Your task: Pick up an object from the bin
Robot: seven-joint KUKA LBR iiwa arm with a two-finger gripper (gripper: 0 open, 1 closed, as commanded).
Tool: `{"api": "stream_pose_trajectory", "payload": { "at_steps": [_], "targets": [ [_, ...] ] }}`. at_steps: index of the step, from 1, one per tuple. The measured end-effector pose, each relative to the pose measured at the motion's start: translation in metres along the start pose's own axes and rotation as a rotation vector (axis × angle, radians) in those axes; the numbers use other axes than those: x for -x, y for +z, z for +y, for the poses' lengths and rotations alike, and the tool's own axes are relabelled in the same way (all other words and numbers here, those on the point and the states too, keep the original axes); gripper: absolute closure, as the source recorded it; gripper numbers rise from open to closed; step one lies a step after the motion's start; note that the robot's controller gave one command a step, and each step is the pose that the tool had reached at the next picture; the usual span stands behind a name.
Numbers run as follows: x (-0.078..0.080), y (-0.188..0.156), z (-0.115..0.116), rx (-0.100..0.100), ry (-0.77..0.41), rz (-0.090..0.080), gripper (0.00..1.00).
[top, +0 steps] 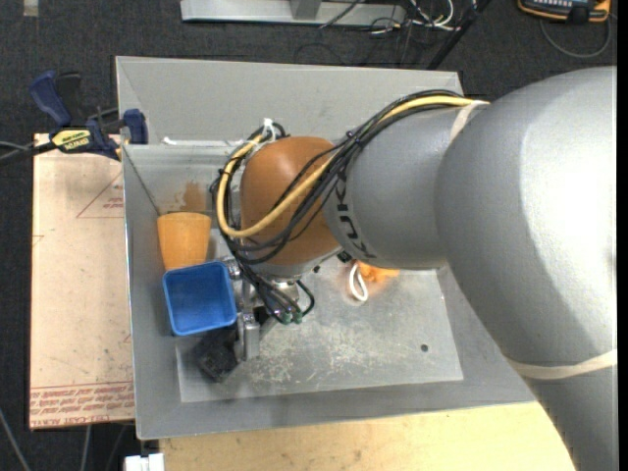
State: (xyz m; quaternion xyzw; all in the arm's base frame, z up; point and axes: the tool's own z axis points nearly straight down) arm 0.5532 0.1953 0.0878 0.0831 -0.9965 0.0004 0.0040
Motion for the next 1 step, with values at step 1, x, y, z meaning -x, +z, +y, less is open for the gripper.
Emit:
{"api": "stream_pose_trajectory", "payload": {
  "at_steps": [1],
  "targets": [
    [0.0015,0.0048,-0.0044,-0.025,-0.231,-0.005,0.00]
  ]
}}
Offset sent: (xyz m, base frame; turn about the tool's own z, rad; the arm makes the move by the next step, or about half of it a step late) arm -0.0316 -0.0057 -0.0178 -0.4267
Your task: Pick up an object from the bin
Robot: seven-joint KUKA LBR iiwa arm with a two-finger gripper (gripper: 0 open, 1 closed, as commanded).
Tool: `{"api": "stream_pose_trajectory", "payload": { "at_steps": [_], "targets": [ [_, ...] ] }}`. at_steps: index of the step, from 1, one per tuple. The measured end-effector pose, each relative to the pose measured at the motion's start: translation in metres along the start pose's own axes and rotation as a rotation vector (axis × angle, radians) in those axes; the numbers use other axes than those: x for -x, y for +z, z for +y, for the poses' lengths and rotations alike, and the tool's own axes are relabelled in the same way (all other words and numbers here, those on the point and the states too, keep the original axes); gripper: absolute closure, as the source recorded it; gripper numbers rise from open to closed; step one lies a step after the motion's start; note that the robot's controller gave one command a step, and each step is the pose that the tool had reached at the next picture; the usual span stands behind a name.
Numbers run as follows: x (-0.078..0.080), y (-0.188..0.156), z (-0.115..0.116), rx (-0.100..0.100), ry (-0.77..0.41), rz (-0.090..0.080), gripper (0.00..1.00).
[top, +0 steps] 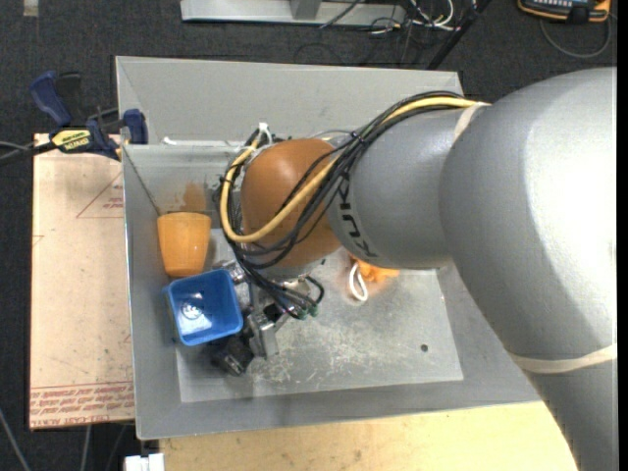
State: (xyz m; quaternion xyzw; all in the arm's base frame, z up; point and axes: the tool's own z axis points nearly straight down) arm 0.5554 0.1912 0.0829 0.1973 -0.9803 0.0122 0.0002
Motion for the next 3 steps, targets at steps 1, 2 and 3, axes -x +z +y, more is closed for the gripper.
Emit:
{"api": "stream_pose_trajectory", "payload": {
  "at_steps": [1,2,3],
  "targets": [
    [0.000,-0.013,0.001,0.018,-0.007,-0.011,0.00],
    [-0.002,-0.014,0.005,-0.002,-0.171,-0.012,0.00],
    [-0.002,-0.003,-0.001,0.000,-0.366,-0.012,0.00]
  ]
}}
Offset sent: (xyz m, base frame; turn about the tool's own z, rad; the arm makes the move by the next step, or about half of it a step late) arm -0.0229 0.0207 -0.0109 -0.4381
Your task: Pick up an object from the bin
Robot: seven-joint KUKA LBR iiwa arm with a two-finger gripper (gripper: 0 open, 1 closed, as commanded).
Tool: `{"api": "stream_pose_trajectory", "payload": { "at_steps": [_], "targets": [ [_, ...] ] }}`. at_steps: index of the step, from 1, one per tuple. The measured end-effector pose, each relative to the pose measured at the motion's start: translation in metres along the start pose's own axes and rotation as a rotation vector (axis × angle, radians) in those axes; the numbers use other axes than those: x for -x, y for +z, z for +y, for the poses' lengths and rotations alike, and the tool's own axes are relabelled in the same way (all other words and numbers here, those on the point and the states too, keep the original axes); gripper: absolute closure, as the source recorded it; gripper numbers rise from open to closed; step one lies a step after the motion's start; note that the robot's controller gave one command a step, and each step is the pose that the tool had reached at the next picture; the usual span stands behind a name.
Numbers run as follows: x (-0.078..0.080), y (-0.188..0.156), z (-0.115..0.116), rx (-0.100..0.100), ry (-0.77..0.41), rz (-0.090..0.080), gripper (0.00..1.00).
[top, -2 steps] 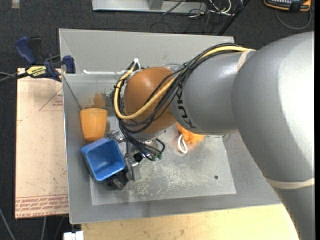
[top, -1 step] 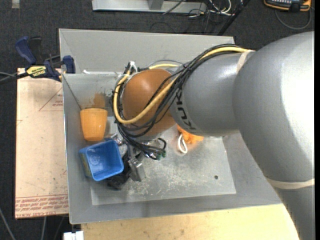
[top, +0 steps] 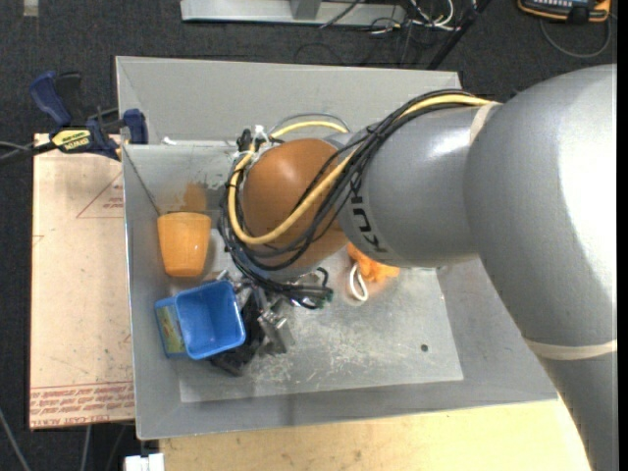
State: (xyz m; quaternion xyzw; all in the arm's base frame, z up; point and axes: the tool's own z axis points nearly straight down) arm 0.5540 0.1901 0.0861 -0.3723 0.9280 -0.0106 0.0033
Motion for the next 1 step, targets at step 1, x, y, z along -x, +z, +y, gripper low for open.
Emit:
{"api": "stream_pose_trajectory", "payload": {
  "at_steps": [1],
  "targets": [
    [-0.0176,0.0154,-0.0104,-0.002,-0.059,-0.005,1.00]
  ]
}}
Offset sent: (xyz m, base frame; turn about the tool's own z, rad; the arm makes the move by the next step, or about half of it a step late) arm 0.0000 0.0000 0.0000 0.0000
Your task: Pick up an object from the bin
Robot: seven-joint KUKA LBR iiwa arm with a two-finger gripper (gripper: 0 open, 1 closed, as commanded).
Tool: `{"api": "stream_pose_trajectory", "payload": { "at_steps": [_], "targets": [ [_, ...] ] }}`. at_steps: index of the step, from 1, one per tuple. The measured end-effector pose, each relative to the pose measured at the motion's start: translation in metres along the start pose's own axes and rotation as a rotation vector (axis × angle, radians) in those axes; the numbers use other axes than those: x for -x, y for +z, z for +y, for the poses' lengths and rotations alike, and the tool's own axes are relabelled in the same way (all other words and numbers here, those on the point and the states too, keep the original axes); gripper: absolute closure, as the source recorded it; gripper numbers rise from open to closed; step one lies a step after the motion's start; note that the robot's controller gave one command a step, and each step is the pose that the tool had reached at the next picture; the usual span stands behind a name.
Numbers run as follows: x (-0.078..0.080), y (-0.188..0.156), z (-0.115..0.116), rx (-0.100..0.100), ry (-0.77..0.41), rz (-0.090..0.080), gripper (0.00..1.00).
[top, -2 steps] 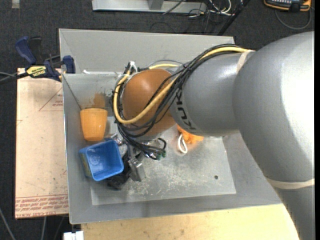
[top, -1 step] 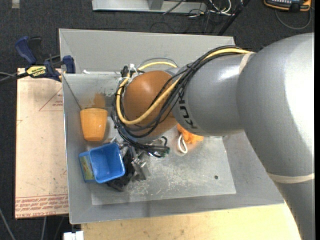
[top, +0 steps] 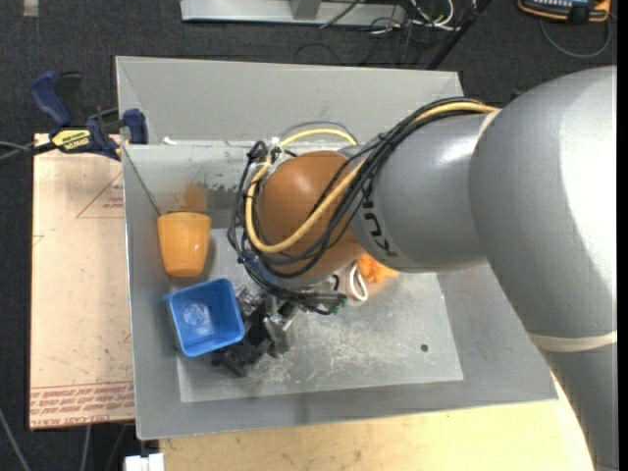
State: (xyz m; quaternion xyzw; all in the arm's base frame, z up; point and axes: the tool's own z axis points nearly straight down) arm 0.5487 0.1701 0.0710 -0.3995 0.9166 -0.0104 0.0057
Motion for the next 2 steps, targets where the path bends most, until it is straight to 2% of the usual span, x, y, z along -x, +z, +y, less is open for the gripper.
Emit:
{"api": "stream_pose_trajectory", "payload": {
  "at_steps": [1,2],
  "targets": [
    [0.000,0.000,0.000,0.000,0.000,0.000,1.00],
    [-0.014,-0.194,0.003,0.004,0.027,0.005,1.00]
  ]
}}
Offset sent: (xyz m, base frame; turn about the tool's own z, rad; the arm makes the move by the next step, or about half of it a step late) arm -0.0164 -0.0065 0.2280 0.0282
